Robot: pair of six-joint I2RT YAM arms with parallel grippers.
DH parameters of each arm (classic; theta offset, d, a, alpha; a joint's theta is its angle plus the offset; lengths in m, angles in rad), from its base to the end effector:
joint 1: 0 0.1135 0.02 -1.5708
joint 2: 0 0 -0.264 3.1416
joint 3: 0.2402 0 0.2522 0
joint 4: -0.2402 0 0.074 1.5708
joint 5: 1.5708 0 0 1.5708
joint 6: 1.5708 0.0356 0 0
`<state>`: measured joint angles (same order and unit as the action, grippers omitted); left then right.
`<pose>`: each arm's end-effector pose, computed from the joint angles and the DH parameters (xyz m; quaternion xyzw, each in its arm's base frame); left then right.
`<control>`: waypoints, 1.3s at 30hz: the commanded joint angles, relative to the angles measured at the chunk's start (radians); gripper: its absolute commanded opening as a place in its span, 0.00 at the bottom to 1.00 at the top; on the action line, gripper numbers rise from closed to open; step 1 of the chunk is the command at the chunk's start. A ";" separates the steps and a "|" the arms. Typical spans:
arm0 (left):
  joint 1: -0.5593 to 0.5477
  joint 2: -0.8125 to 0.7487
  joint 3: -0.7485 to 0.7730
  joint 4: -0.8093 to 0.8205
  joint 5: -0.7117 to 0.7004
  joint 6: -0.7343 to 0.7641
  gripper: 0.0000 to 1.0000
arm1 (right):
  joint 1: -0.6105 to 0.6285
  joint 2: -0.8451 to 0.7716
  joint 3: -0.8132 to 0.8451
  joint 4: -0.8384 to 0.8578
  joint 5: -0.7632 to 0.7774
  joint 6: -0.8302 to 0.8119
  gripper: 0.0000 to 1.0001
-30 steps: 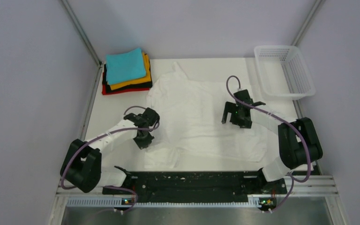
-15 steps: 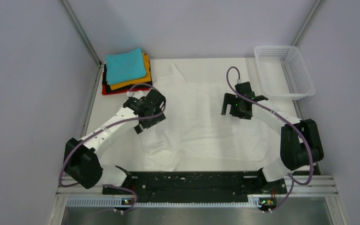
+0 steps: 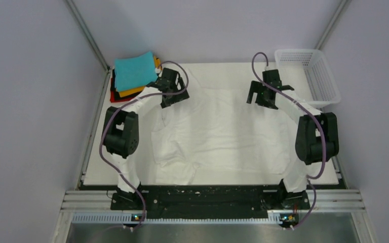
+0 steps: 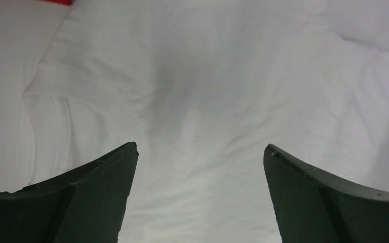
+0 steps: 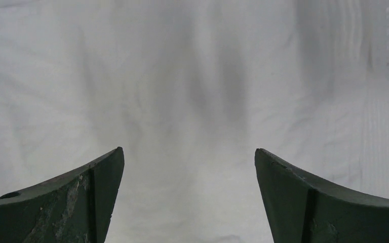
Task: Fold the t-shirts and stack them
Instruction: Flatten out the tshirt
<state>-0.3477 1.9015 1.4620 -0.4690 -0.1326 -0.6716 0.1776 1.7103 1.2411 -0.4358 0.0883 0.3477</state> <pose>0.3966 -0.1387 0.2271 -0.1734 0.9278 -0.1036 0.3138 0.3647 0.0623 0.2316 0.0946 0.9395 0.0445 0.3261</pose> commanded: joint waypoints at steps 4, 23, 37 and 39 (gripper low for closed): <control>0.056 0.152 0.151 0.135 0.117 0.101 0.99 | -0.046 0.213 0.238 -0.021 0.069 -0.052 0.99; 0.162 0.476 0.446 0.158 0.262 0.071 0.99 | -0.064 0.633 0.643 -0.143 0.081 -0.045 0.99; 0.204 0.753 0.868 0.174 0.322 0.050 0.99 | -0.090 0.924 1.116 -0.231 0.032 -0.099 0.99; 0.210 0.779 0.912 0.187 0.321 0.043 0.99 | -0.089 0.927 1.128 -0.212 0.017 -0.108 0.99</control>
<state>-0.1562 2.6053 2.2951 -0.3050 0.1875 -0.6167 0.0990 2.5752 2.3287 -0.6365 0.1745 0.2527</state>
